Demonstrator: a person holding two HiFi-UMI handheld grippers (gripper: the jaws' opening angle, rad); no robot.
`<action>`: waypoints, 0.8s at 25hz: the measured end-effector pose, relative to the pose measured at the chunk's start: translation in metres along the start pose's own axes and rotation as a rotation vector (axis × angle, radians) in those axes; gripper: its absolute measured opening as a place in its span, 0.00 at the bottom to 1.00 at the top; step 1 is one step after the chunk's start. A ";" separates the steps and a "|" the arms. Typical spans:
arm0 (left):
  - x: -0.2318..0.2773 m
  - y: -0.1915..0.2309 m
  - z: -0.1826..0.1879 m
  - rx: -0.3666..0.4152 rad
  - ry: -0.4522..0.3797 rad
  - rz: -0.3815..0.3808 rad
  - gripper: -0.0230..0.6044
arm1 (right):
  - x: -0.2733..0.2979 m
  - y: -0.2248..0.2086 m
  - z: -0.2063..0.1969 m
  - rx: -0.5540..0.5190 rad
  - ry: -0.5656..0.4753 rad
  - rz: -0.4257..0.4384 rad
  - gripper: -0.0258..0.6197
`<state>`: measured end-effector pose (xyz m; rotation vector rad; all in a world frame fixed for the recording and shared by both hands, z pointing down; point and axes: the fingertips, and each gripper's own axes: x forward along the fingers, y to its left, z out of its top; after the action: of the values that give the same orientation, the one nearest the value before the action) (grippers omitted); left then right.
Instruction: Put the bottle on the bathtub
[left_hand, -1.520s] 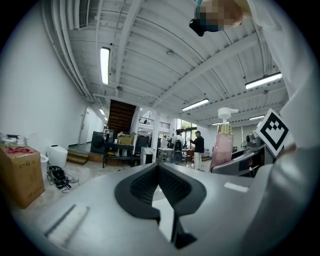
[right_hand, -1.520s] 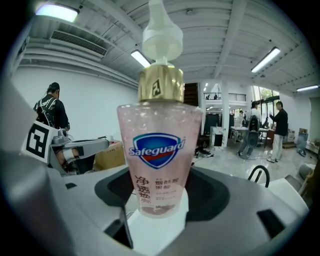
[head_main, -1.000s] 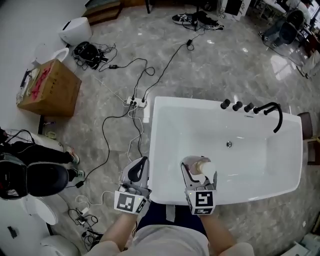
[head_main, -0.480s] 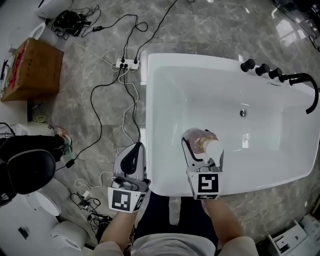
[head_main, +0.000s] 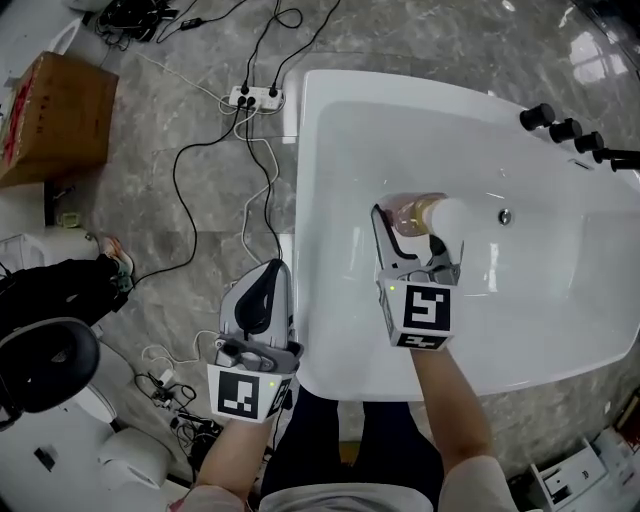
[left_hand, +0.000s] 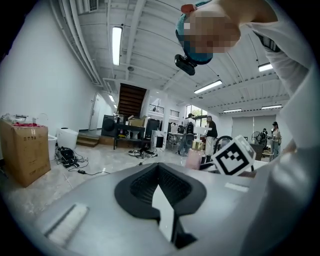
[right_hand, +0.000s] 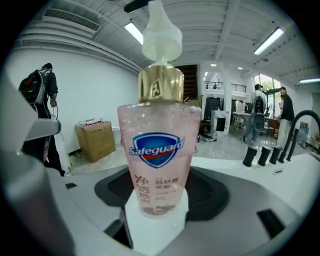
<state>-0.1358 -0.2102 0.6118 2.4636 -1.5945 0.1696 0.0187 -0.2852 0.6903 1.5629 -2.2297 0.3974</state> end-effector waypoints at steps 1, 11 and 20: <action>0.000 0.001 -0.002 0.003 0.004 -0.001 0.05 | 0.013 0.000 0.004 0.001 -0.015 0.004 0.52; -0.005 0.029 -0.019 0.002 0.041 0.021 0.05 | 0.160 -0.042 0.068 -0.020 -0.007 -0.051 0.52; -0.010 0.049 -0.029 -0.014 0.057 0.051 0.05 | 0.222 -0.060 0.083 0.009 0.018 -0.166 0.52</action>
<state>-0.1843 -0.2148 0.6429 2.3867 -1.6304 0.2337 -0.0049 -0.5268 0.7213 1.7271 -2.0680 0.3722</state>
